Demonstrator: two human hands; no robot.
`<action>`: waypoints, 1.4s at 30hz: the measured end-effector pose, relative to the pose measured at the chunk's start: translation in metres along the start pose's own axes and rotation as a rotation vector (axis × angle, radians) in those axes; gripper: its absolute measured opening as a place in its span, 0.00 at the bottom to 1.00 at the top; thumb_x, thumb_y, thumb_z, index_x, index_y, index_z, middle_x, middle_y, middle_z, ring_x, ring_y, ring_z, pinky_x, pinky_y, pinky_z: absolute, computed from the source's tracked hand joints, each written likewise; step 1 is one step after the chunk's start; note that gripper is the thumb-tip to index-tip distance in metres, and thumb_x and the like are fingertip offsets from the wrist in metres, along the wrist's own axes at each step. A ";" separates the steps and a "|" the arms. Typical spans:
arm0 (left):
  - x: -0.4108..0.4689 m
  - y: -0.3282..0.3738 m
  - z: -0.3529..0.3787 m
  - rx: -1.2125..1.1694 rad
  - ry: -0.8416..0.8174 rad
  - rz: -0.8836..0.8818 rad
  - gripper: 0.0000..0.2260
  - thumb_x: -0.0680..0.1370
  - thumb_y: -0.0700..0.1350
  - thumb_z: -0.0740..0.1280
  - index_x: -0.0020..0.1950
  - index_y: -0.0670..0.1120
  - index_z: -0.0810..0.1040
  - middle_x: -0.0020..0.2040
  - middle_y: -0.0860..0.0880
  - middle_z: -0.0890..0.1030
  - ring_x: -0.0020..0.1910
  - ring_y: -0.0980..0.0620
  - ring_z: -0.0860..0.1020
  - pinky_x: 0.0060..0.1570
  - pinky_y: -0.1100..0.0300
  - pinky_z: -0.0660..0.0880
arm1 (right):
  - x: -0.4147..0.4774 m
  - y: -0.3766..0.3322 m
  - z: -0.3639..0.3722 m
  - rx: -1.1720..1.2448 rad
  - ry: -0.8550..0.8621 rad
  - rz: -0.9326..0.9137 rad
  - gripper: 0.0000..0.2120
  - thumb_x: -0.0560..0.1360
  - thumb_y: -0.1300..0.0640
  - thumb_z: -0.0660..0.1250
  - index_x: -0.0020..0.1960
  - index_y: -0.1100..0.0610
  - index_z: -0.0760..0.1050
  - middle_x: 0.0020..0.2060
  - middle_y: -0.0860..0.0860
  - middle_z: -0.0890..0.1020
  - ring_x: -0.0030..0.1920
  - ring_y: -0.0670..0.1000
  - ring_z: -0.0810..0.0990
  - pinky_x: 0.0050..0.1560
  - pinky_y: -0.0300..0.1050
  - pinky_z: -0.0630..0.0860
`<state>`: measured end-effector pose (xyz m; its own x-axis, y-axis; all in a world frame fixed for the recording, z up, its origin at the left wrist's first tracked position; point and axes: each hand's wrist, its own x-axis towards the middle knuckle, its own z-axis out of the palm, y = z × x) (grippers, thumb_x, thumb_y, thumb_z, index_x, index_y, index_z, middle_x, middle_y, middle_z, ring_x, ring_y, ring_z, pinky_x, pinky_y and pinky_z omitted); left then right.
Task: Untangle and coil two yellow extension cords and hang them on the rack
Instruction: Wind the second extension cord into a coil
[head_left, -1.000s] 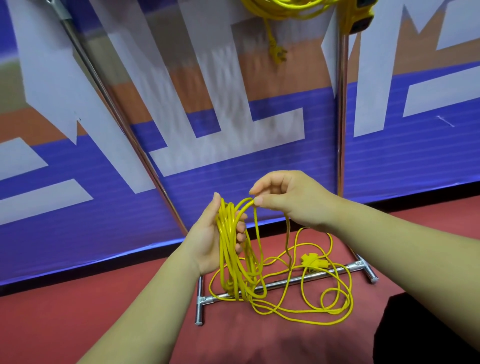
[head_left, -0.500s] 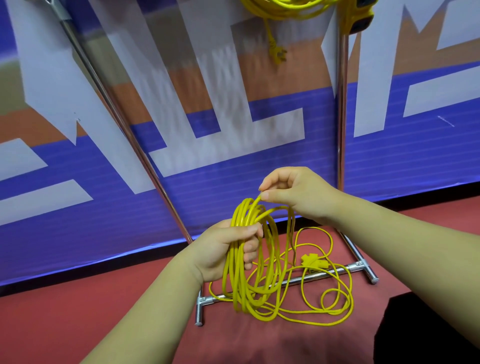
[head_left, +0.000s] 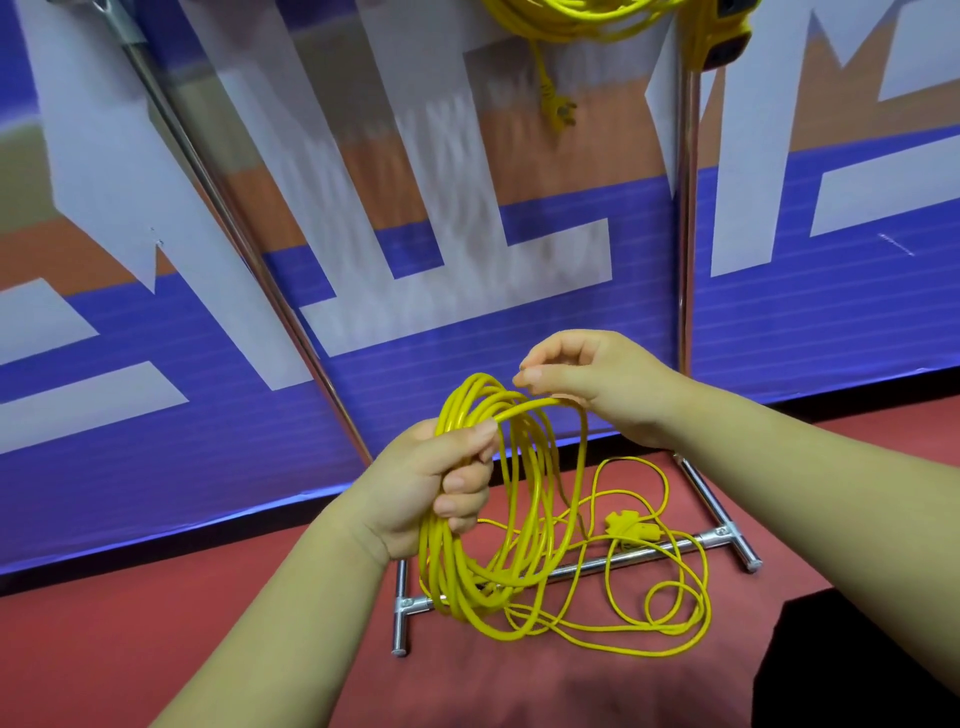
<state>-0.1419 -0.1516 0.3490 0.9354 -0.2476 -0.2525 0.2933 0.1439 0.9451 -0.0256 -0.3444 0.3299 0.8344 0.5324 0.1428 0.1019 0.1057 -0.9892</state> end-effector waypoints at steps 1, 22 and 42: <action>-0.002 0.003 -0.001 -0.012 -0.004 0.015 0.11 0.76 0.50 0.67 0.38 0.46 0.72 0.24 0.52 0.62 0.18 0.58 0.61 0.21 0.66 0.64 | 0.001 0.000 -0.002 0.024 0.015 0.032 0.03 0.77 0.60 0.70 0.51 0.58 0.81 0.50 0.58 0.86 0.50 0.51 0.85 0.58 0.45 0.79; -0.027 0.035 -0.047 -0.346 -0.286 0.270 0.10 0.79 0.46 0.67 0.40 0.46 0.73 0.24 0.55 0.62 0.19 0.57 0.60 0.20 0.65 0.62 | 0.027 0.109 0.044 -0.128 -0.078 0.388 0.25 0.74 0.62 0.67 0.69 0.55 0.63 0.65 0.55 0.79 0.60 0.54 0.79 0.58 0.48 0.75; -0.004 0.022 -0.116 -0.842 0.381 0.472 0.14 0.81 0.52 0.60 0.37 0.50 0.70 0.22 0.55 0.64 0.17 0.59 0.64 0.21 0.69 0.63 | 0.017 0.122 0.035 -0.288 -0.132 0.364 0.06 0.79 0.58 0.69 0.47 0.59 0.73 0.38 0.54 0.86 0.38 0.49 0.83 0.41 0.44 0.74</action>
<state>-0.1166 -0.0361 0.3466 0.9485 0.3062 -0.0813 -0.2132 0.8067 0.5511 -0.0176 -0.2929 0.2132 0.7694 0.5959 -0.2298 -0.0222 -0.3346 -0.9421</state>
